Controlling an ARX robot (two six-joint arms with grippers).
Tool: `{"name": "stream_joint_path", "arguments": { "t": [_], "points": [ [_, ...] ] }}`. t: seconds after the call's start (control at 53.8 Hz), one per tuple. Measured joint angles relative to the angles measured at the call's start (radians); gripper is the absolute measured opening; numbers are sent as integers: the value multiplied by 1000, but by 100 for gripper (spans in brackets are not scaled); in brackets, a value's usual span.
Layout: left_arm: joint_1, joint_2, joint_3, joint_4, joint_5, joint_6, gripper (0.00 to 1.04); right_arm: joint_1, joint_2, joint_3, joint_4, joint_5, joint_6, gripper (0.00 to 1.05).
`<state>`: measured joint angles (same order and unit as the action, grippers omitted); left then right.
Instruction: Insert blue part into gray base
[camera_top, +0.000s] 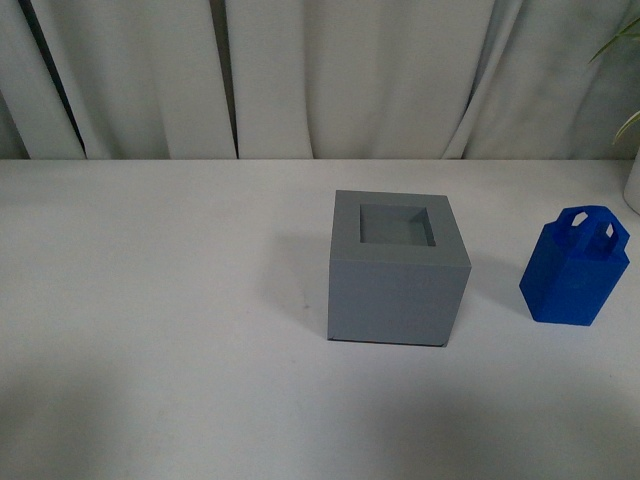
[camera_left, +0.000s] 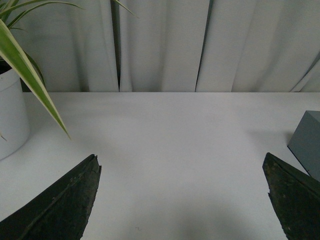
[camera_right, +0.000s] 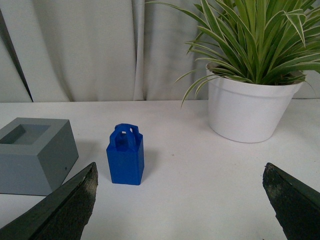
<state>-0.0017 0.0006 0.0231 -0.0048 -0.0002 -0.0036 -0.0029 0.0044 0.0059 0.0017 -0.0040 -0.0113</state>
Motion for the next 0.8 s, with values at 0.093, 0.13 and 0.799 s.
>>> {"name": "stream_joint_path", "arguments": {
  "t": [0.093, 0.13, 0.799],
  "points": [
    [0, 0, 0, 0, 0, 0, 99, 0, 0, 0, 0, 0, 0, 97],
    [0, 0, 0, 0, 0, 0, 99, 0, 0, 0, 0, 0, 0, 97],
    [0, 0, 0, 0, 0, 0, 99, 98, 1062, 689, -157, -646, -411, 97]
  ]
}}
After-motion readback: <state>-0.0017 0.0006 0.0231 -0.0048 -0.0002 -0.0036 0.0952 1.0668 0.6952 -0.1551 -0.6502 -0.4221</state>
